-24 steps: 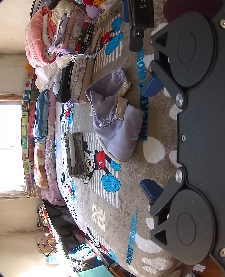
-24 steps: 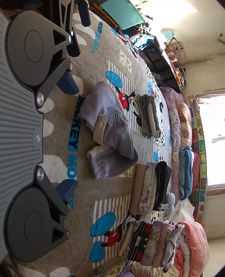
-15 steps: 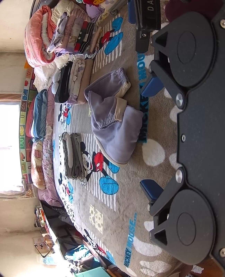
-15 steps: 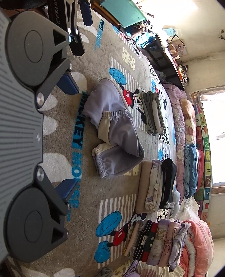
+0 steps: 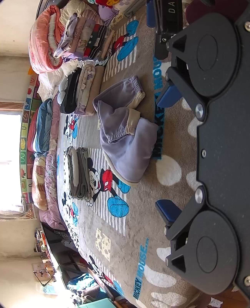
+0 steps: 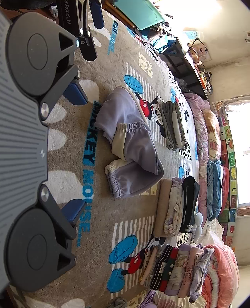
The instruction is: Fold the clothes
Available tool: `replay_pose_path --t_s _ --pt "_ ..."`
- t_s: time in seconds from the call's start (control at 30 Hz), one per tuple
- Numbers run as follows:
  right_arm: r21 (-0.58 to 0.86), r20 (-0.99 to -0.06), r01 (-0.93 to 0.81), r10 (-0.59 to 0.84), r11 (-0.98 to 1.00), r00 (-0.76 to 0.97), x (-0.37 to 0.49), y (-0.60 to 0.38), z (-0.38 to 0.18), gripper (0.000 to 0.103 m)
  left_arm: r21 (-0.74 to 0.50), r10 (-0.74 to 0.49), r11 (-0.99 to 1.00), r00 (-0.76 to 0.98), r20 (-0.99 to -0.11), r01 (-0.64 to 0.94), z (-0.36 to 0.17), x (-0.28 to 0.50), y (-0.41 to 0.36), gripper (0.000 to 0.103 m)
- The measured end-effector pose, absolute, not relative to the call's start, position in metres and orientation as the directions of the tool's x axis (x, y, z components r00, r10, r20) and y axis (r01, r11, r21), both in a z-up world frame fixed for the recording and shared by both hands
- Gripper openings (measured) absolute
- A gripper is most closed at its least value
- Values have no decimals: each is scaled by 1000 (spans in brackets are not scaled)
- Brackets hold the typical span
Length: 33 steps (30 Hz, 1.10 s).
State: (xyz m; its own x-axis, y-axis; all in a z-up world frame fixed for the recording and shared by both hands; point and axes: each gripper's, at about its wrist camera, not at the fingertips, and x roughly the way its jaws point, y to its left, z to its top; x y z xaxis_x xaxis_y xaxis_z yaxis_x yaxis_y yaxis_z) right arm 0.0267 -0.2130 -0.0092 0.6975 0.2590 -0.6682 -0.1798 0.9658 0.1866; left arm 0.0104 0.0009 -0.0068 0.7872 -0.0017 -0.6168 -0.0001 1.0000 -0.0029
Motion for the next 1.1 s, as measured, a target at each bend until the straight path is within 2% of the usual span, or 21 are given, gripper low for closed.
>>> replay_pose_path --t_s 1.1 --pt "203 -684 -169 264 964 680 28 -214 -14 103 -9 -10 1000 791 -612 7 -9 10 1 103"
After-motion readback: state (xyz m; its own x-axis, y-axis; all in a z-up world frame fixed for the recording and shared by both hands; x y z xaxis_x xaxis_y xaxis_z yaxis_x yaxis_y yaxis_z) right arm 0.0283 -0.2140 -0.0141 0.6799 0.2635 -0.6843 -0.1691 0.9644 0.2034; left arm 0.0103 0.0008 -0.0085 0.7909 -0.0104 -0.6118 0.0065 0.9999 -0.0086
